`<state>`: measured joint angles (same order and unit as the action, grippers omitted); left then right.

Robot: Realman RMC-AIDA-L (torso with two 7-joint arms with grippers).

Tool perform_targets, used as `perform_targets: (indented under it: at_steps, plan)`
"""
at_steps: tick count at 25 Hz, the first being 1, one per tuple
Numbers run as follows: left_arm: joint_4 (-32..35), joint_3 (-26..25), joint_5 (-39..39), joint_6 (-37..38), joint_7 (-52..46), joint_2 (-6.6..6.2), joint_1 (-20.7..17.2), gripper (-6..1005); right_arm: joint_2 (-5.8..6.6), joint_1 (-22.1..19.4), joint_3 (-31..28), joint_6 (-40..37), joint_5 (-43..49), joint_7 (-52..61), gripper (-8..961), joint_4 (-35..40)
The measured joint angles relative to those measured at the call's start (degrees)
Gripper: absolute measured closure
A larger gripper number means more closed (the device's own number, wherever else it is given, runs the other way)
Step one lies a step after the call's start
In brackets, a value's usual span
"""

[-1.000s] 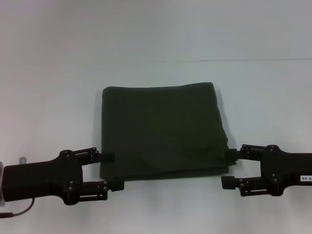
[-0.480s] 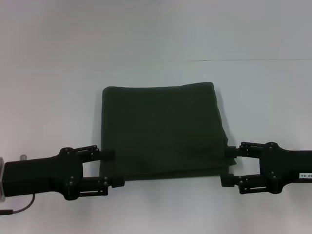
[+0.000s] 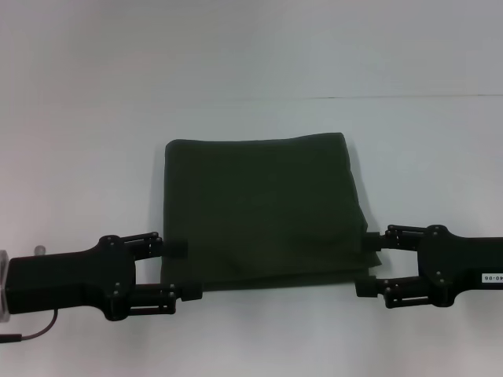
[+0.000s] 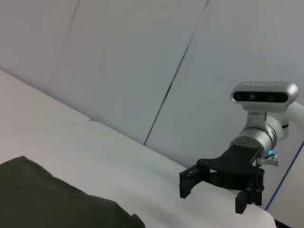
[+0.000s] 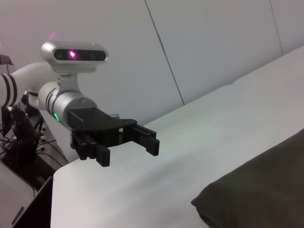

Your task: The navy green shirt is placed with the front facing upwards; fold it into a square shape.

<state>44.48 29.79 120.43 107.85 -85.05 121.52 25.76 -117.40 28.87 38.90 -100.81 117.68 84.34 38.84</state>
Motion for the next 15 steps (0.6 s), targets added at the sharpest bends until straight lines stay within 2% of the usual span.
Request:
perform_targets:
  at_steps: [15]
  plan:
    - [-0.09, 0.18, -0.03, -0.21, -0.11, -0.15, 0.43, 192, 0.09, 0.39, 0.12, 0.08, 0.42, 0.04, 54, -0.09]
